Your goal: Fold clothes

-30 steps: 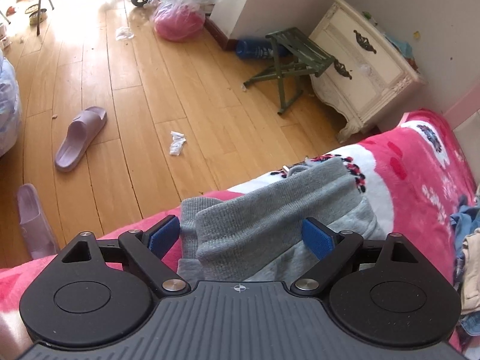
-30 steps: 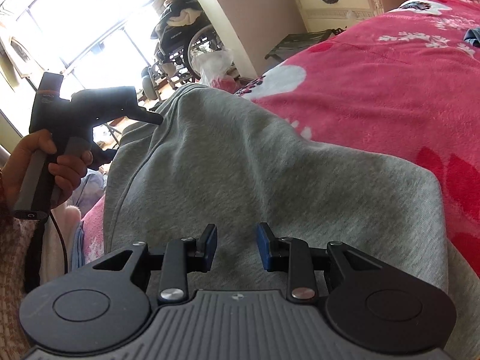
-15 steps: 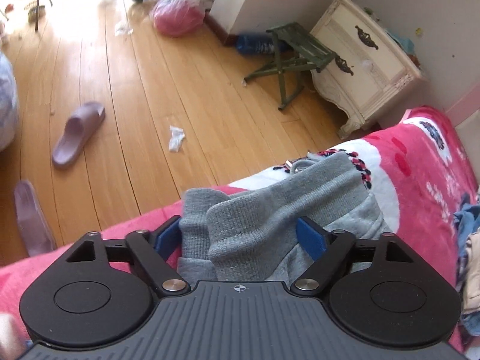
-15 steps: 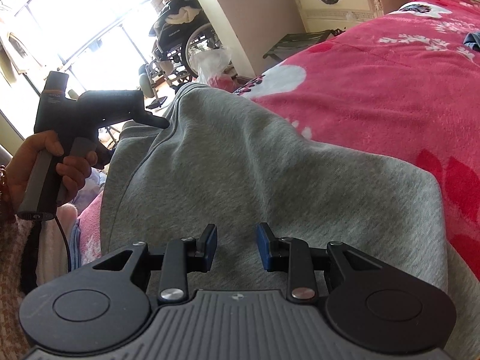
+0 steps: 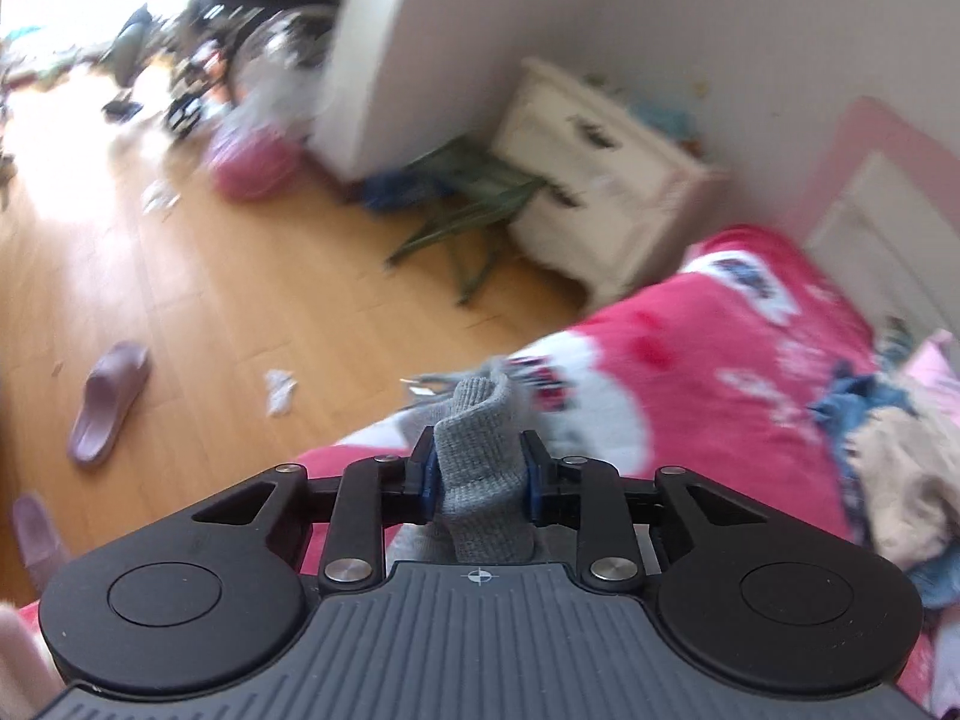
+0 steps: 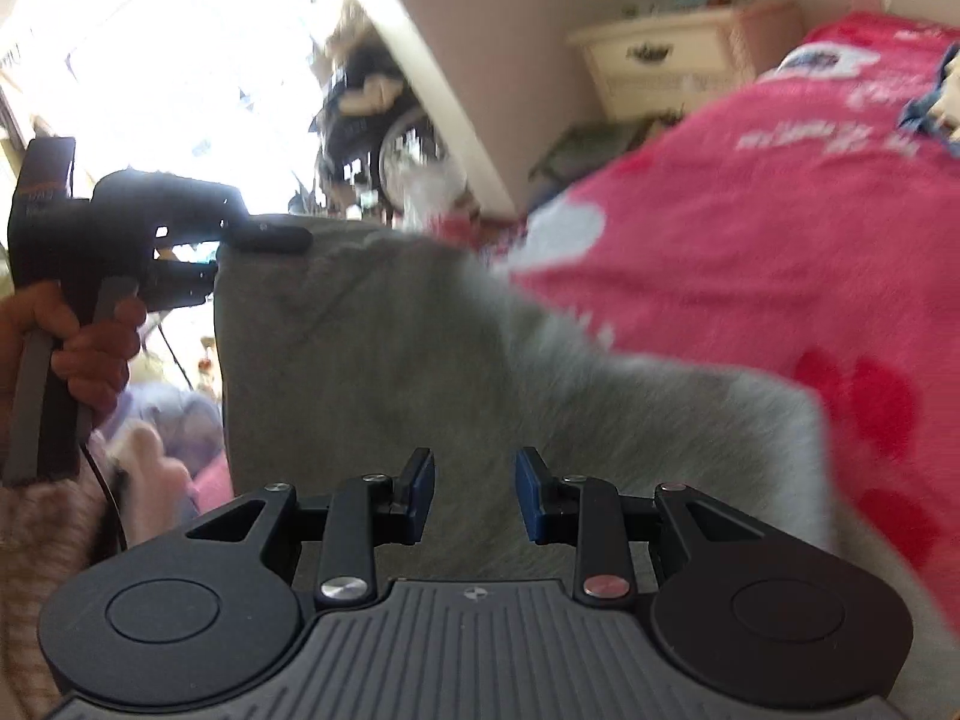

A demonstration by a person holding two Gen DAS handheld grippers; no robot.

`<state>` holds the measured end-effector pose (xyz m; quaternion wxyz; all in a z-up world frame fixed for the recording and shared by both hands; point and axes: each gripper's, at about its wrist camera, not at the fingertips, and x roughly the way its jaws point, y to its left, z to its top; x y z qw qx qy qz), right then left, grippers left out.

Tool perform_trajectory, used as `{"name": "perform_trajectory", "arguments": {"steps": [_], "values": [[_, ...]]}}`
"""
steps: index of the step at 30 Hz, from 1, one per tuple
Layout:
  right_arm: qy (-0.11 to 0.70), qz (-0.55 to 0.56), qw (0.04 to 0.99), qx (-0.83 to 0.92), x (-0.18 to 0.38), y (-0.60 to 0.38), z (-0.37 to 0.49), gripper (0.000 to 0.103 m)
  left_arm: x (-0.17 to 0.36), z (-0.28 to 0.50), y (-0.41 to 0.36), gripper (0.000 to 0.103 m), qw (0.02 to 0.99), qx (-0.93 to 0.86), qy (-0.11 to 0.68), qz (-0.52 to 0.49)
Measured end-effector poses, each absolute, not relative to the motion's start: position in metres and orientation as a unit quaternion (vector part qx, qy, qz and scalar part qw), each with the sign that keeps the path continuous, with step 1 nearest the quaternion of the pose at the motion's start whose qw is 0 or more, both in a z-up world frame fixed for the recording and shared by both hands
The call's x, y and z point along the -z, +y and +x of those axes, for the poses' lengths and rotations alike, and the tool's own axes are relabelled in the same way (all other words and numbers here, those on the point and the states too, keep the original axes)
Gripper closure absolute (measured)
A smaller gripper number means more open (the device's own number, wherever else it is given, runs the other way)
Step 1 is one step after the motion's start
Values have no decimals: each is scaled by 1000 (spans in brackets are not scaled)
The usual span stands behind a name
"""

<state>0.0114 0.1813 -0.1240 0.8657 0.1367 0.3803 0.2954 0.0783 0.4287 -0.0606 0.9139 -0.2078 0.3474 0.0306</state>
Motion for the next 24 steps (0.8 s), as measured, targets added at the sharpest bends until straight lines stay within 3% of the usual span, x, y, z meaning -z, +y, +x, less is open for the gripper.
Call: {"name": "perform_trajectory", "arguments": {"steps": [7,12,15,21,24], "values": [[333,221,886,-234,70,56,-52,69,-4,4,313,78,940,134,282,-138],[327,318,876,-156,61,-41,-118,69,-9,-74,224,78,932,241,259,-78],[343,357,863,-99,72,-82,-160,69,17,-121,180,78,923,276,266,-43],[385,426,819,1,113,-130,-211,69,117,-198,109,75,897,306,301,102],[397,426,813,17,120,-137,-221,69,139,-227,99,60,888,326,290,149]]}}
